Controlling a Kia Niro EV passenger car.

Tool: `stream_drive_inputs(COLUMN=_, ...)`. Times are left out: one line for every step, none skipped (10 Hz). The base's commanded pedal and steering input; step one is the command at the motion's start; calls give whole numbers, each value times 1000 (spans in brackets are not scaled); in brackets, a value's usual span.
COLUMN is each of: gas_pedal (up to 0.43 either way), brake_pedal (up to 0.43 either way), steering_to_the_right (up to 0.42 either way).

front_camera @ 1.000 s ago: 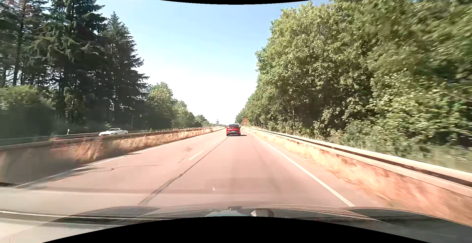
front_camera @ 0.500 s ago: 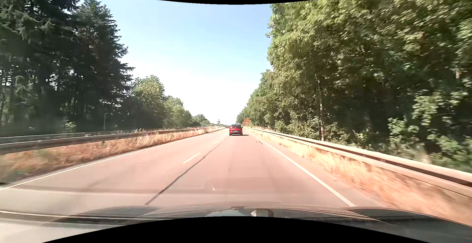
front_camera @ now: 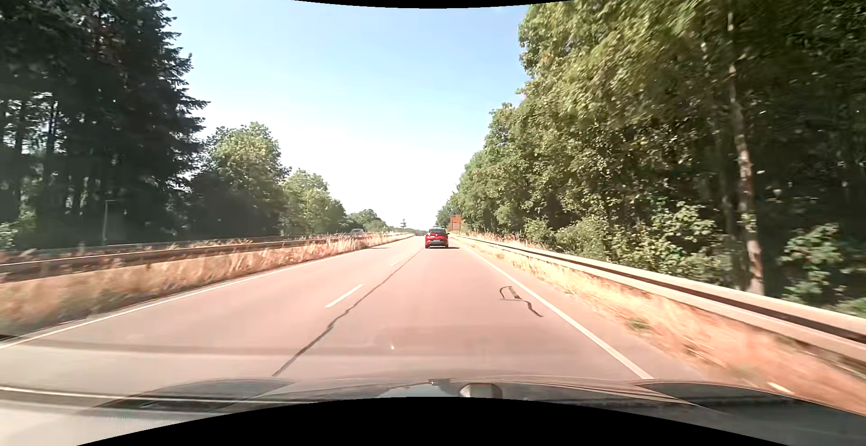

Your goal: Follow the waypoints while adhering to traffic rules and regulations

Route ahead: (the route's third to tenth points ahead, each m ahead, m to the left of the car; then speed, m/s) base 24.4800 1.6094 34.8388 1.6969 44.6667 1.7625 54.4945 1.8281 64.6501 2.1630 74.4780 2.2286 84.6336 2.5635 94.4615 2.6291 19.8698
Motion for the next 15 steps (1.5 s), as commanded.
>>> stream_drive_inputs(gas_pedal=228, brake_pedal=0, steering_to_the_right=-3)
stream_drive_inputs(gas_pedal=228, brake_pedal=0, steering_to_the_right=-4)
stream_drive_inputs(gas_pedal=228, brake_pedal=0, steering_to_the_right=-3)
stream_drive_inputs(gas_pedal=228, brake_pedal=0, steering_to_the_right=-4)
stream_drive_inputs(gas_pedal=228, brake_pedal=0, steering_to_the_right=-3)
stream_drive_inputs(gas_pedal=228, brake_pedal=0, steering_to_the_right=-3)
stream_drive_inputs(gas_pedal=228, brake_pedal=0, steering_to_the_right=-4)
stream_drive_inputs(gas_pedal=228, brake_pedal=0, steering_to_the_right=-3)
stream_drive_inputs(gas_pedal=228, brake_pedal=0, steering_to_the_right=-3)
stream_drive_inputs(gas_pedal=228, brake_pedal=0, steering_to_the_right=-3)
stream_drive_inputs(gas_pedal=228, brake_pedal=0, steering_to_the_right=-3)
stream_drive_inputs(gas_pedal=228, brake_pedal=0, steering_to_the_right=-3)
stream_drive_inputs(gas_pedal=228, brake_pedal=0, steering_to_the_right=-3)
stream_drive_inputs(gas_pedal=228, brake_pedal=0, steering_to_the_right=-3)
stream_drive_inputs(gas_pedal=228, brake_pedal=0, steering_to_the_right=-2)
